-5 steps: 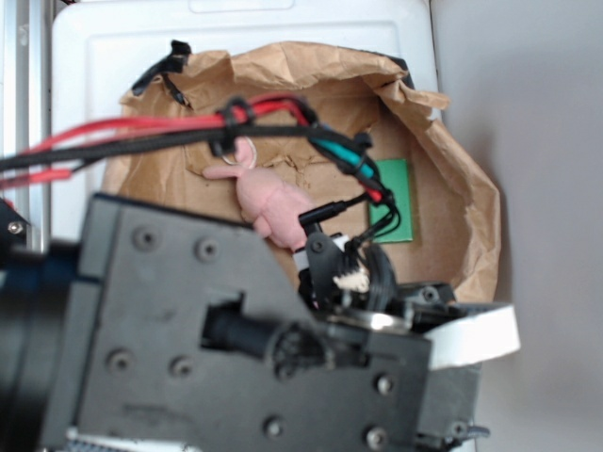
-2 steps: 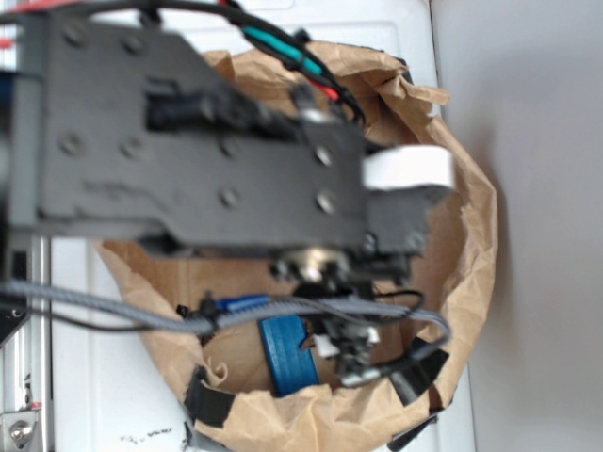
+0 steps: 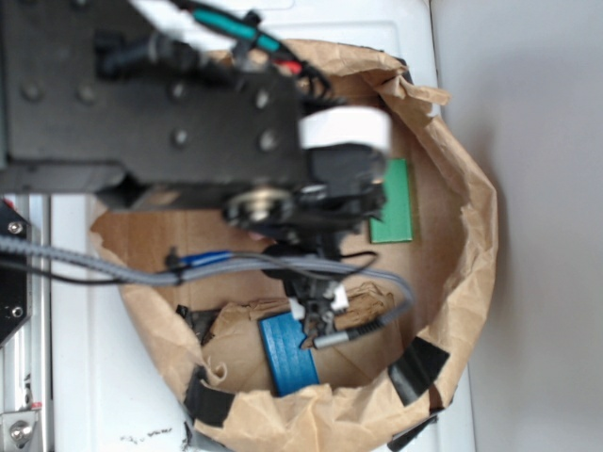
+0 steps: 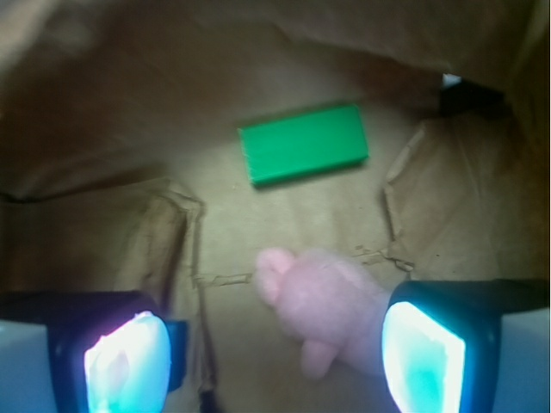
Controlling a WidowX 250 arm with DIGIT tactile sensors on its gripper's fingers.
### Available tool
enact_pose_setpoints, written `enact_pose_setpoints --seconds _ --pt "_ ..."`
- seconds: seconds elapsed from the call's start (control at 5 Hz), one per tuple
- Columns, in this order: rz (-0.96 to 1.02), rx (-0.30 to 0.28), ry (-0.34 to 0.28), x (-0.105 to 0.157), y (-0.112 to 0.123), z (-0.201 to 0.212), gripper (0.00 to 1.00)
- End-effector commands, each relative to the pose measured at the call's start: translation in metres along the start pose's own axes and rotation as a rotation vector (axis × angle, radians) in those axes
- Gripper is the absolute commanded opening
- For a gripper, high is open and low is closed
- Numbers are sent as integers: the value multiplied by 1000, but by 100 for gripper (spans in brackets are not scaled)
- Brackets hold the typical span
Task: Grab the wood chip.
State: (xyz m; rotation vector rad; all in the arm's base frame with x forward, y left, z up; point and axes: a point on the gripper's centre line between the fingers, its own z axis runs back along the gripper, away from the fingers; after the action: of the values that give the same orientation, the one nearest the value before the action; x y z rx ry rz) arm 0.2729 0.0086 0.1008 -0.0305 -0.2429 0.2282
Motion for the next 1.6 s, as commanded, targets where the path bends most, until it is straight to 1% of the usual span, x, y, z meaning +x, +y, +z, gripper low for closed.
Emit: enact_pose_setpoints --seconds 0.0,0.2,0.4,0.6,0.8,1.0,1.2,1.4 --pt "32 55 -99 5 -41 -30 100" --pt "76 38 -44 18 -59 -31 100" --pt "81 -33 48 29 -61 -39 100" --pt "86 -40 35 32 -61 -60 100" --pt "69 5 41 28 -60 -79 100" --pt "75 9 61 25 -57 -76 0" --pt "89 -10 63 24 -56 -67 0" --pt "96 -44 102 26 -49 -39 0"
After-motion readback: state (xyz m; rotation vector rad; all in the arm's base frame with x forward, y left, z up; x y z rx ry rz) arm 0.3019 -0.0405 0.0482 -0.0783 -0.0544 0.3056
